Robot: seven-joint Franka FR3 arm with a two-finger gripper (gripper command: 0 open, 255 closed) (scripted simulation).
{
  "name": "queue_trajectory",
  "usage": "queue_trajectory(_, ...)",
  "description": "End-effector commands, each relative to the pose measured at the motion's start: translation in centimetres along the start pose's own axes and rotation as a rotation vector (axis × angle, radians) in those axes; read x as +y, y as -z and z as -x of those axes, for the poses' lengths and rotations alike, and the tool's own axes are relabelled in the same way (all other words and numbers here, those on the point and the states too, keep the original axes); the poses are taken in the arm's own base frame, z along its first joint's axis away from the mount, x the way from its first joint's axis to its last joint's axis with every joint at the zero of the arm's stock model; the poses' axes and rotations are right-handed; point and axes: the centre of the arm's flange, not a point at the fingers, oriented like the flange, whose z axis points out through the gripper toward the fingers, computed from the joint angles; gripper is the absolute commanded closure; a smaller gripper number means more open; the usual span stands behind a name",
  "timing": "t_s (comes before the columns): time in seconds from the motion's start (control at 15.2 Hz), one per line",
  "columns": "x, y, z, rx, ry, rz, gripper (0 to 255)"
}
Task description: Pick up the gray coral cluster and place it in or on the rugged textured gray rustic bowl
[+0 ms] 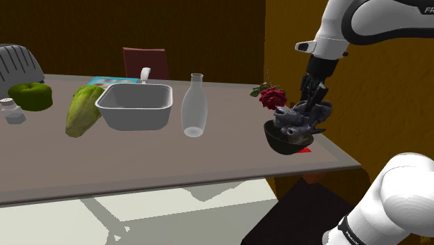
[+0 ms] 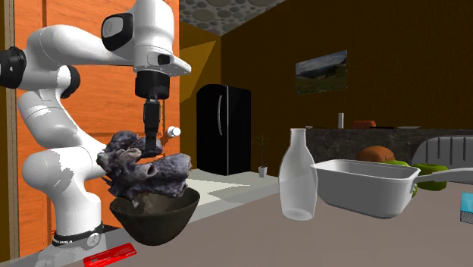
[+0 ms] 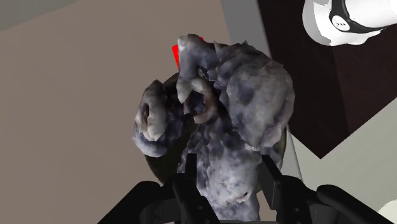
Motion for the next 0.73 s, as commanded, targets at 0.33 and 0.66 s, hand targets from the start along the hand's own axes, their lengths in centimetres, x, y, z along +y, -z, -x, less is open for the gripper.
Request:
queue_trajectory(0.33,-0.04,-0.46,-0.01,0.002,0.000,0.002,255)
queue_trajectory(0.66,-0.04,-0.47,-0.02,0.002,0.000,0.002,0)
